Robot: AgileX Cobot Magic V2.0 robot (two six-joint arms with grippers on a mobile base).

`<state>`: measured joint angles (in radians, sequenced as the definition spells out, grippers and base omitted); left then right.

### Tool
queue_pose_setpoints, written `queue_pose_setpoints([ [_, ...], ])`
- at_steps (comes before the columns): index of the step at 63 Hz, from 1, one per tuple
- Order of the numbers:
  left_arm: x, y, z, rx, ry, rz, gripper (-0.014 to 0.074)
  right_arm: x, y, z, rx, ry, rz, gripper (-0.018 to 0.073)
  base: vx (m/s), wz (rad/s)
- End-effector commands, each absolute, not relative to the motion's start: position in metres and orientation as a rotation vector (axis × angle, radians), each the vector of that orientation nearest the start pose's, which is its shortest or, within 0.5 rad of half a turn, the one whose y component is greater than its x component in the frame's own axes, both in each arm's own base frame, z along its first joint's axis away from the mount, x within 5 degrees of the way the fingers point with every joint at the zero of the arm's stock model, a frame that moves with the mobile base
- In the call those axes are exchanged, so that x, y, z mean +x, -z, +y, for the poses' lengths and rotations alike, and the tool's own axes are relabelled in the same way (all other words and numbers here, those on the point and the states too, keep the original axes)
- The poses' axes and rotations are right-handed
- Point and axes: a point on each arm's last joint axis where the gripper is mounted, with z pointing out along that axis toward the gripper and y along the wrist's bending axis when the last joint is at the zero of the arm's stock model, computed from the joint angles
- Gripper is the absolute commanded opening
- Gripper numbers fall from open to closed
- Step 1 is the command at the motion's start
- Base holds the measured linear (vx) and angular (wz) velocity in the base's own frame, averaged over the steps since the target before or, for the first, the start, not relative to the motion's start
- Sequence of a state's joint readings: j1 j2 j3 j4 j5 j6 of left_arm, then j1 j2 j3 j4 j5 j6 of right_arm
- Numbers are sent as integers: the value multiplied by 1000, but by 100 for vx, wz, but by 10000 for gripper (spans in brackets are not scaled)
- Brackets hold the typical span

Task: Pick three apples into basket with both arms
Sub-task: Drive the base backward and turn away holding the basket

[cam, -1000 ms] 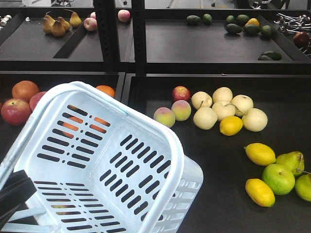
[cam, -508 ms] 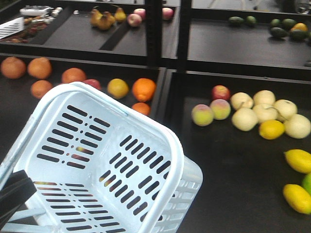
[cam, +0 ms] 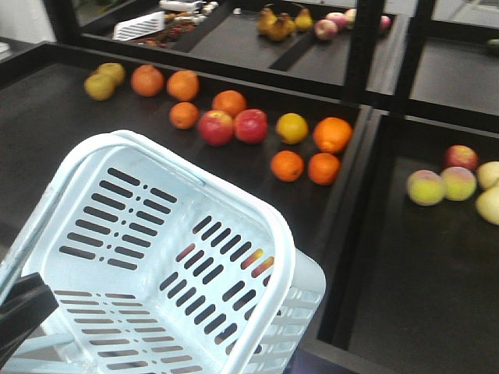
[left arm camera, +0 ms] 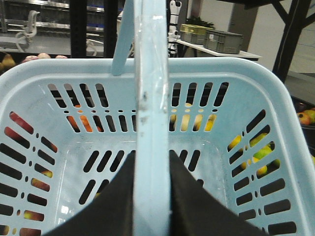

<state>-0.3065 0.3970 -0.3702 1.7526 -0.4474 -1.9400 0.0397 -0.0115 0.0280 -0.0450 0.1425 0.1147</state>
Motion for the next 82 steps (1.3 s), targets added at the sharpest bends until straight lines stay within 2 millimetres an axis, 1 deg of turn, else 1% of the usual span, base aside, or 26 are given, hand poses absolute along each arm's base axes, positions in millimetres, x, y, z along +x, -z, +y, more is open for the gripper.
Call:
queue_pose_setpoints([
  [1, 72, -312, -60, 459, 653, 1553, -8, 56, -195, 2, 16, -65, 1565, -4, -14, 49],
  [82, 72, -312, -60, 459, 653, 1553, -6, 56, -195, 2, 16, -65, 1565, -4, -13, 49],
])
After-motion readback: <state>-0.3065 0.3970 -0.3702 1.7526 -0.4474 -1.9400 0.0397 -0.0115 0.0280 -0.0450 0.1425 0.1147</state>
